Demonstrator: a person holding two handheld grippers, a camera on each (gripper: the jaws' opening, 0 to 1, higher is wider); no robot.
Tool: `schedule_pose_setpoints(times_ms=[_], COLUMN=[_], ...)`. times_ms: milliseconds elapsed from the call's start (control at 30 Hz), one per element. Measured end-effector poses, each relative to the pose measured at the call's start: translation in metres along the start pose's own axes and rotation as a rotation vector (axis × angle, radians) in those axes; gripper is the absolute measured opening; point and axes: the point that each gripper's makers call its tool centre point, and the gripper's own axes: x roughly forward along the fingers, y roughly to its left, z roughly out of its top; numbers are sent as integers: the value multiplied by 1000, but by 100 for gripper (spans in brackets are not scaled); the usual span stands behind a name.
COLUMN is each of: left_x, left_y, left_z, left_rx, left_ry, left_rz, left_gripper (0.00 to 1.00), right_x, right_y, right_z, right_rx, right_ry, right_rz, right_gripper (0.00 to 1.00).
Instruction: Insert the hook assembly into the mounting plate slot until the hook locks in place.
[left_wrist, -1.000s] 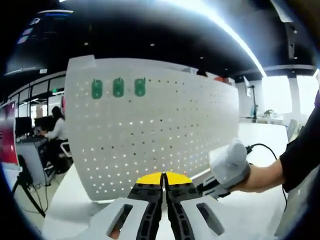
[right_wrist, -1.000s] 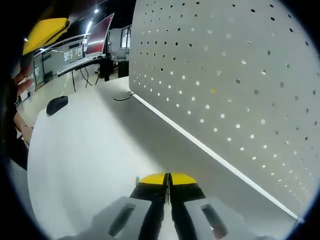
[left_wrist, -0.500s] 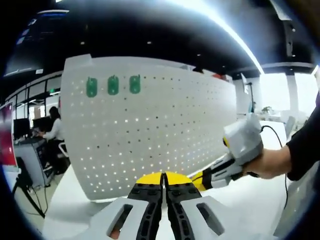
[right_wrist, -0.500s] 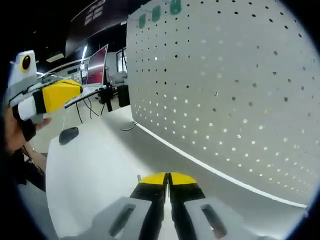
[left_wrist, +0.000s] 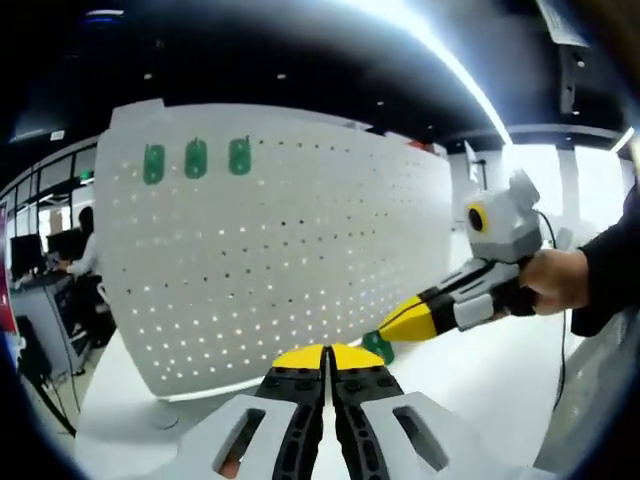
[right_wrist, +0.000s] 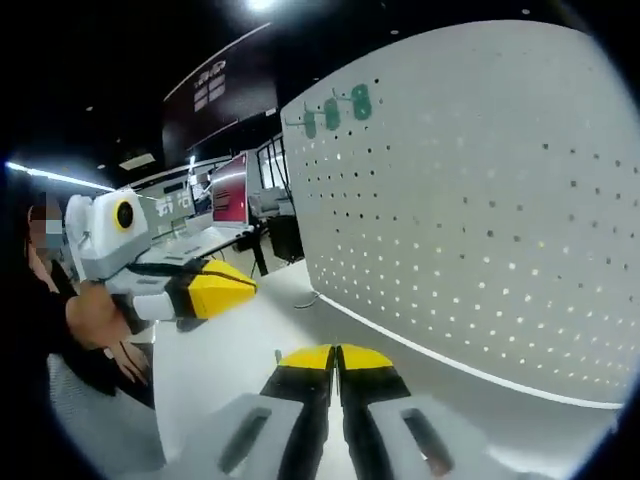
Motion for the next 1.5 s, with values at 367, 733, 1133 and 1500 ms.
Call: schedule_pose_setpoints(times_ms=[367,733,1133,1500], left_x=[3,-1,-14,-21], left_y=[-33,-72,-113,-130], left_z=[7,12,15,17], left_rx=[-42,-35,-44,-121], left_ry=[-38,-58,-79,-82], left_rz=[-160,-356,-567,-677], left_gripper=[4,7,8,4], right_x=[-31,-56,-91,-106], right_y=[28,45,58,64], right_z=[14,15,10,16], right_rx=[1,-45,-38,-25], right_ry=[-66,-86,-87,-109], right_rz=[164,268,424,506], right_gripper=[0,0,0,0])
